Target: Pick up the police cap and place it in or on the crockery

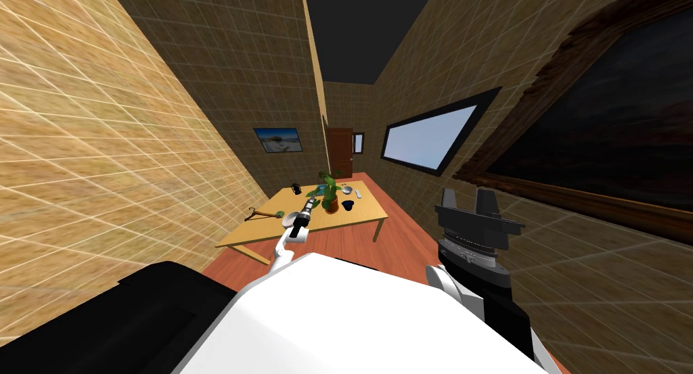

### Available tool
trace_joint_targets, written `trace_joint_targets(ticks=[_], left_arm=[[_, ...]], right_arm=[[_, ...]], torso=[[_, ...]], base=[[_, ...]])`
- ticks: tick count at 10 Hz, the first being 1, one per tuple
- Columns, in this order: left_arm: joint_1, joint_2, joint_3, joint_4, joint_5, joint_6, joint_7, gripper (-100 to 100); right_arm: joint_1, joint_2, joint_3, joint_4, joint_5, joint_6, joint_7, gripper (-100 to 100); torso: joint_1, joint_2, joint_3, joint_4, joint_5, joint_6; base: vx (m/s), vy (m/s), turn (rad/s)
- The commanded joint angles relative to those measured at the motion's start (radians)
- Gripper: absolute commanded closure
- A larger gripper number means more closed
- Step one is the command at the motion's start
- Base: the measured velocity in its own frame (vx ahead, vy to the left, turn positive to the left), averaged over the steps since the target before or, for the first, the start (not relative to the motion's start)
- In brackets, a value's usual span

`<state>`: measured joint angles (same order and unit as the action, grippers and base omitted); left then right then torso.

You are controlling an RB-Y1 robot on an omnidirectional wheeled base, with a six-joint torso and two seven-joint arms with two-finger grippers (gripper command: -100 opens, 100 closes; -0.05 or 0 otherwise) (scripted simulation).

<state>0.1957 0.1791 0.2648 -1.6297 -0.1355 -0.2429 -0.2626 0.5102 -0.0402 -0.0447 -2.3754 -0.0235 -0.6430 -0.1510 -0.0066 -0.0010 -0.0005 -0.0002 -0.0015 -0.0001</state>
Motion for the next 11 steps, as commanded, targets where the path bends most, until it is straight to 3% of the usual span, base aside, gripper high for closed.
trace_joint_targets(ticks=[1, 5, 6, 8, 11], left_arm=[[-0.034, 0.003, 0.023, 0.05, -0.005, 0.035, -0.013, -100], [-0.097, 0.002, 0.072, 0.176, -0.017, 0.086, -0.03, -100], [-0.097, 0.002, 0.072, 0.197, -0.017, 0.086, -0.03, -100], [-0.134, -0.001, 0.103, 0.283, -0.027, 0.117, -0.037, -100], [-0.168, -0.004, 0.133, 0.348, -0.037, 0.146, -0.04, -100]], right_arm=[[0.0, 0.0, 0.0, 0.0, 0.0, 0.0, 0.0, 0], [0.0, 0.0, 0.0, 0.0, 0.0, 0.0, 0.0, 0], [0.0, 0.0, 0.0, 0.0, 0.0, 0.0, 0.0, 0], [0.0, 0.0, 0.0, 0.0, 0.0, 0.0, 0.0, 0], [0.0, 0.0, 0.0, 0.0, 0.0, 0.0, 0.0, 0]], torso=[[0.0, 0.0, 0.0, 0.0, 0.0, 0.0], [0.0, -0.001, -0.001, 0.0, 0.0, 0.0], [-0.002, -0.003, -0.001, 0.0, -0.001, 0.0], [0.0, -0.002, -0.001, -0.001, 0.0, 0.0], [-0.002, -0.004, -0.002, -0.001, -0.001, 0.0]], base=[[0.029, -0.158, -0.04], [0.043, -0.14, -0.019], [0.05, -0.111, 0.0], [0.066, -0.119, -0.015], [0.085, -0.139, -0.003]])
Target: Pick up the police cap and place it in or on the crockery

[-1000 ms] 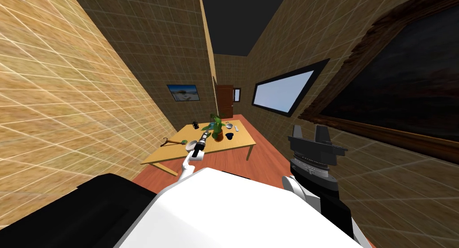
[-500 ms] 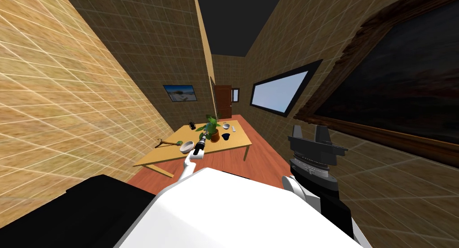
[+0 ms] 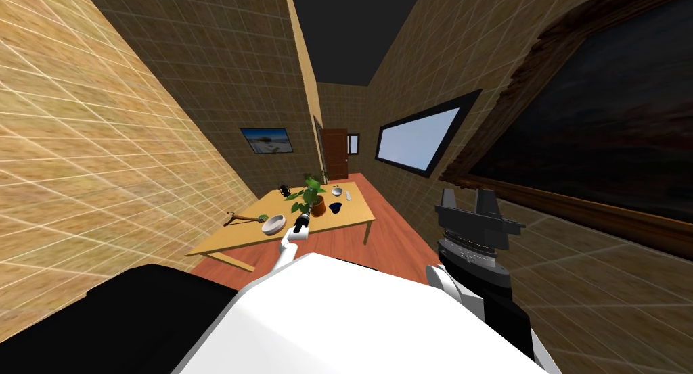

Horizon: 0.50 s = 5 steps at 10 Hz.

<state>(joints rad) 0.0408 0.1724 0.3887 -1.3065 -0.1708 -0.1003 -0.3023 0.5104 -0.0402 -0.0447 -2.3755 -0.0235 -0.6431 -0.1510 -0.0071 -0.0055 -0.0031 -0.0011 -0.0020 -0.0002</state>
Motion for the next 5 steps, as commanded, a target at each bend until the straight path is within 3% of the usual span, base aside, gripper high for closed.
trace_joint_targets(ticks=[1, 2, 5], left_arm=[[-0.013, 0.002, 0.009, 0.041, -0.002, 0.003, 0.0, -100], [-0.028, 0.001, 0.023, 0.076, -0.007, 0.016, -0.001, -100], [-0.066, -0.004, 0.062, 0.178, -0.024, 0.05, 0.003, -100]], right_arm=[[0.0, 0.0, 0.0, 0.0, 0.0, 0.0, 0.0, 0], [0.0, 0.0, 0.0, 0.0, 0.0, 0.0, 0.0, 0], [0.0, 0.0, 0.0, 0.0, 0.0, 0.0, 0.0, 0]], torso=[[0.0, 0.0, 0.0, 0.0, 0.0, 0.0], [0.001, 0.001, 0.0, 0.0, 0.0, 0.0], [-0.003, -0.002, -0.001, 0.0, -0.001, 0.0]], base=[[0.075, -0.093, -0.004], [0.072, -0.104, -0.005], [0.123, -0.168, 0.004]])
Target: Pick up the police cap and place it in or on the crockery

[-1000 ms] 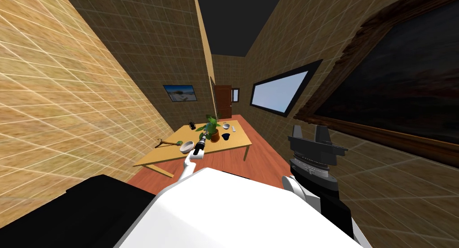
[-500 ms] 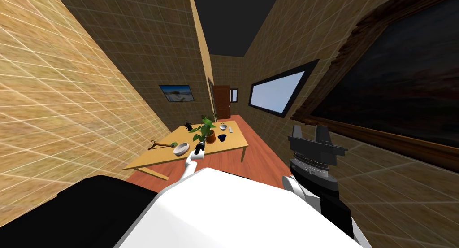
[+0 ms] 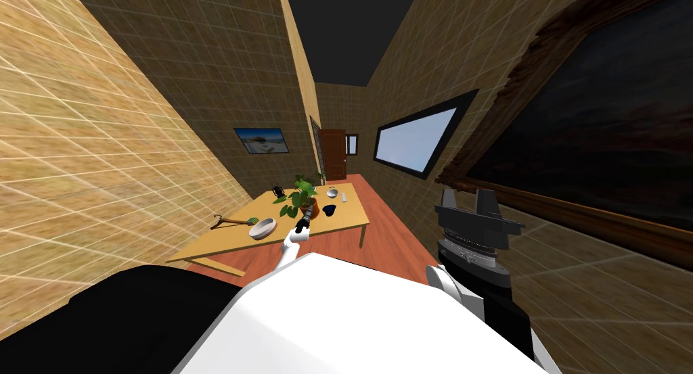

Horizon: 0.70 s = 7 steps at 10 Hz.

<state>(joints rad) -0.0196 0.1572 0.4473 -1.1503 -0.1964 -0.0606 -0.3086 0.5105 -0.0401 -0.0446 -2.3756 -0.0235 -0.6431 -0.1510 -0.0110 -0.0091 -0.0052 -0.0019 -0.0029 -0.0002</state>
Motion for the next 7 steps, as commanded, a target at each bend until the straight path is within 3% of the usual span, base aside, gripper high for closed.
trace_joint_targets(ticks=[1, 7], left_arm=[[-0.016, 0.01, 0.015, 0.05, -0.003, 0.02, 0.012, -100], [-0.056, -0.004, 0.067, 0.191, -0.03, 0.061, 0.03, -100]], right_arm=[[0.0, 0.0, 0.0, 0.0, 0.0, 0.0, 0.0, 0], [0.0, 0.0, 0.0, 0.0, 0.0, 0.0, 0.0, 0]], torso=[[0.0, 0.0, 0.0, 0.0, 0.0, 0.0], [0.003, 0.001, 0.001, 0.0, 0.0, 0.0]], base=[[0.178, -0.206, 0.006], [0.125, -0.145, 0.014]])
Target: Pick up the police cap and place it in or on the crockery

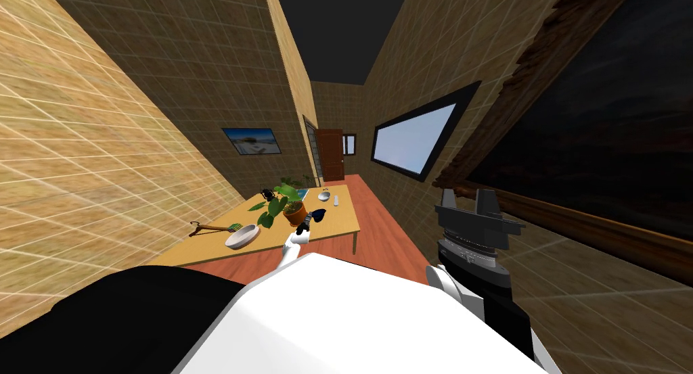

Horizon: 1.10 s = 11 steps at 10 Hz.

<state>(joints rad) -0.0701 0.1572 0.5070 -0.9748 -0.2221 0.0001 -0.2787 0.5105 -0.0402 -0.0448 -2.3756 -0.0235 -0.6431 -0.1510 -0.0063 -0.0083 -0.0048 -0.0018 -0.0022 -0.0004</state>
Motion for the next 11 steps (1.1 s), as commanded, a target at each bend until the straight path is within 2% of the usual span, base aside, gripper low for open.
trace_joint_targets(ticks=[1, 2, 3, 4, 5, 6, 7, 8, 11], left_arm=[[-0.009, -0.006, 0.013, 0.028, -0.007, 0.004, 0.003, -100], [-0.015, -0.011, 0.023, 0.052, -0.013, 0.01, 0.008, -100], [-0.007, -0.01, 0.015, 0.03, -0.009, 0.008, 0.005, -100], [-0.007, -0.012, 0.015, 0.029, -0.01, 0.012, 0.007, 0], [0.007, -0.019, 0.018, 0.041, -0.011, -0.017, 0.005, -100], [0.011, -0.022, 0.018, 0.044, -0.012, -0.026, 0.005, -100], [0.011, -0.023, 0.015, 0.029, -0.011, -0.008, 0.006, -100], [0.012, -0.023, 0.016, 0.029, -0.011, -0.011, 0.006, 100], [0.011, -0.023, 0.016, 0.03, -0.011, -0.01, 0.006, 100]], right_arm=[[0.0, 0.0, 0.0, 0.0, 0.0, 0.0, 0.0, 0], [0.0, 0.0, 0.0, 0.0, 0.0, 0.0, 0.0, 0], [0.0, 0.0, 0.0, 0.0, 0.0, 0.0, 0.0, 0], [0.0, 0.0, 0.0, 0.0, 0.0, 0.0, 0.0, 0], [0.0, 0.0, 0.0, 0.0, 0.0, 0.0, 0.0, 0], [0.0, 0.0, 0.0, 0.0, 0.0, 0.0, 0.0, 0], [0.0, 0.0, 0.0, 0.0, 0.0, 0.0, 0.0, 0], [0.0, 0.0, 0.0, 0.0, 0.0, 0.0, 0.0, 0], [0.0, 0.0, 0.0, 0.0, 0.0, 0.0, 0.0, 0]], torso=[[0.0, 0.0, 0.0, 0.0, 0.0, 0.0], [0.001, 0.002, 0.001, 0.0, 0.0, 0.0], [-0.001, 0.002, 0.001, 0.0, 0.0, 0.0], [0.003, 0.005, 0.003, 0.001, 0.0, 0.0], [0.006, 0.007, 0.004, 0.002, 0.001, 0.0], [0.009, 0.004, 0.003, 0.001, 0.002, 0.0], [0.011, 0.001, 0.001, 0.0, 0.002, 0.0], [0.01, 0.004, 0.002, 0.001, 0.002, 0.0], [0.007, 0.009, 0.005, 0.002, 0.001, 0.0]], base=[[0.099, -0.085, 0.007], [0.089, -0.126, 0.013], [0.042, -0.066, 0.012], [0.008, -0.012, 0.0], [0.092, 0.026, 0.008], [0.143, 0.063, 0.008], [0.062, 0.031, -0.002], [0.01, 0.005, 0.0], [0.001, 0.001, 0.003]])
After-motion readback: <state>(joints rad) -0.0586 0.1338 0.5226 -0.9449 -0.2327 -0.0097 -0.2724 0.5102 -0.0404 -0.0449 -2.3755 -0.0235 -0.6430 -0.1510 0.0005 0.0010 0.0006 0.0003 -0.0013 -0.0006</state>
